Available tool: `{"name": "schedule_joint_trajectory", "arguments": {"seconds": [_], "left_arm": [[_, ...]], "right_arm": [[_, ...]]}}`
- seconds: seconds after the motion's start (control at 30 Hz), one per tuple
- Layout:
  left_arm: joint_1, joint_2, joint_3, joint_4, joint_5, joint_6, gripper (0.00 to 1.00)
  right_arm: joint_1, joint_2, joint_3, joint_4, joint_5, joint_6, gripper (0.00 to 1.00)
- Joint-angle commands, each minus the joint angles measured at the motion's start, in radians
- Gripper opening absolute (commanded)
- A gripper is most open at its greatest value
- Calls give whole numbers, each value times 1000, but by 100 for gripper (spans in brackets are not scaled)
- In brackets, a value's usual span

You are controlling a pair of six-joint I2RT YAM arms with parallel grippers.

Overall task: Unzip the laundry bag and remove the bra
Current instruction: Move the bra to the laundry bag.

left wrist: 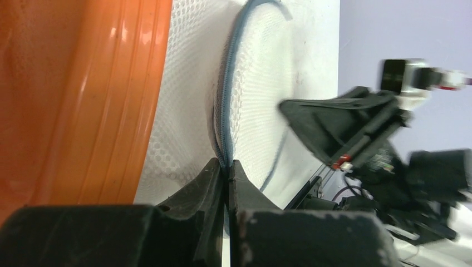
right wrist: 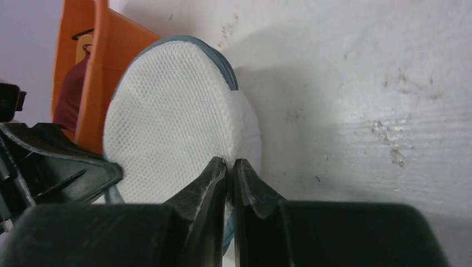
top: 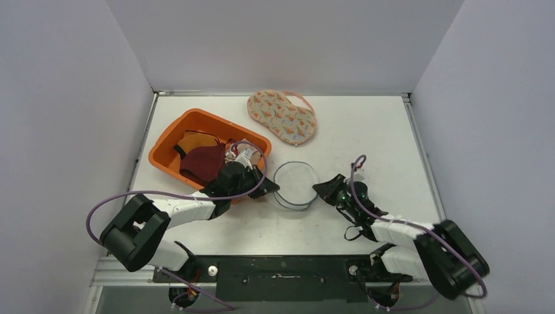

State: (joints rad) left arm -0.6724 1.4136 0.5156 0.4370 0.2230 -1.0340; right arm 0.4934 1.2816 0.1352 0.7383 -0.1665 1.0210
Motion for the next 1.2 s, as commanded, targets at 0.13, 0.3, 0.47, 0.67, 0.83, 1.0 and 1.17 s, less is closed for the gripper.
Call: {"name": "schedule_joint_trajectory", "arguments": {"seconds": [0.13, 0.3, 0.47, 0.67, 0.83, 1.0, 1.17], "left_arm": [[-82, -14, 108, -24, -36, 36, 0], [-158, 46, 170, -14, -81, 27, 0], [-183, 83, 149, -64, -192, 12, 0], [-183, 118, 106, -110, -264, 9, 0], [-187, 106, 94, -172, -341, 12, 0], [-186, 109, 90, -205, -386, 28, 0], [-185, 119, 91, -220, -414, 33, 0]], "right_arm": [[133, -420, 354, -875, 400, -352, 5], [164, -405, 471, -1160, 508, -378, 5], [186, -415, 425, -1189, 544, -341, 5], [215, -386, 375, -1118, 533, -306, 5], [280, -352, 336, -1010, 508, -281, 5], [323, -328, 293, -883, 466, -262, 18], [349, -332, 314, -917, 528, -260, 48]]}}
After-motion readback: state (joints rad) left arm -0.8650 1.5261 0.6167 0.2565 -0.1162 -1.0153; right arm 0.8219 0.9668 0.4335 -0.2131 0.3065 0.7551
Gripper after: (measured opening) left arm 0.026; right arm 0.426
